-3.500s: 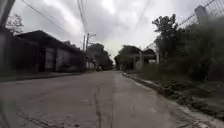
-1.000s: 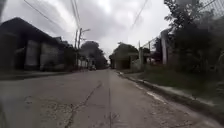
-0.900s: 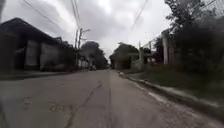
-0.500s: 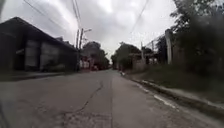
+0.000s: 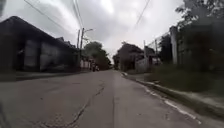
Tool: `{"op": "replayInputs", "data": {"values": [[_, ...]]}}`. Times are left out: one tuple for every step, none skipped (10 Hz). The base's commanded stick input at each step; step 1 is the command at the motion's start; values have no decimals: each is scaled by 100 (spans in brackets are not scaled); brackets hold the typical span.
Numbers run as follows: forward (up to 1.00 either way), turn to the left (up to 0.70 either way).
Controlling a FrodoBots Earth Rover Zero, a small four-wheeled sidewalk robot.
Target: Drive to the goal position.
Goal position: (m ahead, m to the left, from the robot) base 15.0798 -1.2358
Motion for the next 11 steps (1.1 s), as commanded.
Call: {"op": "replayInputs", "data": {"values": [[70,-35],[70,-35],[70,-35],[70,-35],[70,-35],[70,-35],[70,-35],[70,-17],[70,0],[70,0],[70,0]]}}
